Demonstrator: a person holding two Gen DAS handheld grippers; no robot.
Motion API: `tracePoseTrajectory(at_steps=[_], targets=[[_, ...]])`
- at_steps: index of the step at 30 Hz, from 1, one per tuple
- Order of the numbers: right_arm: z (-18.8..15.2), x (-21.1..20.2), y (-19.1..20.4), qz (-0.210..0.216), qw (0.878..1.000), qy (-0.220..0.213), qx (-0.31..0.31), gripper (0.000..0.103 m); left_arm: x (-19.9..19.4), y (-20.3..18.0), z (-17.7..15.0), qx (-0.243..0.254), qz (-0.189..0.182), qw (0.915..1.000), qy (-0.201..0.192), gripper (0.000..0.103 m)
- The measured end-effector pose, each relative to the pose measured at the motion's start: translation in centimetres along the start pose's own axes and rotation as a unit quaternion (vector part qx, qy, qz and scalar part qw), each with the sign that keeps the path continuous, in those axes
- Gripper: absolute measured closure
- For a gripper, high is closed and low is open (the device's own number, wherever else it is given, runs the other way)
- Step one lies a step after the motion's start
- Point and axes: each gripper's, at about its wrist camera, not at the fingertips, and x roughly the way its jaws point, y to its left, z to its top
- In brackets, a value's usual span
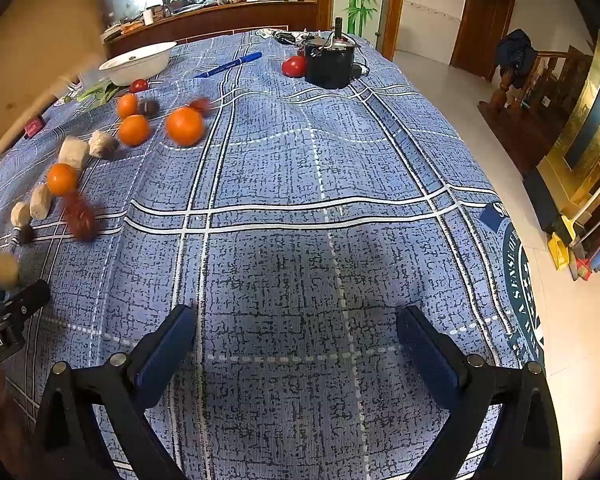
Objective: Organize fruits
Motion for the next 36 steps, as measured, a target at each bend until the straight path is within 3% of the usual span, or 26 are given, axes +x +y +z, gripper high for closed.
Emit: tracePoseTrajectory(at_steps=[30, 36], targets=[[0.1, 0.2, 0.1, -0.001, 1.000, 0.007, 0.007, 0.001, 0.0, 0.1, 0.0, -0.005, -0.002, 0.9999, 0.010, 0.000], [1.3, -2.8, 2.0, -0.001, 1.000, -0.006, 0.000, 0.001, -1.6, 1.4, 0.4, 0.017, 0.013, 0.9997, 0.008, 0.000]])
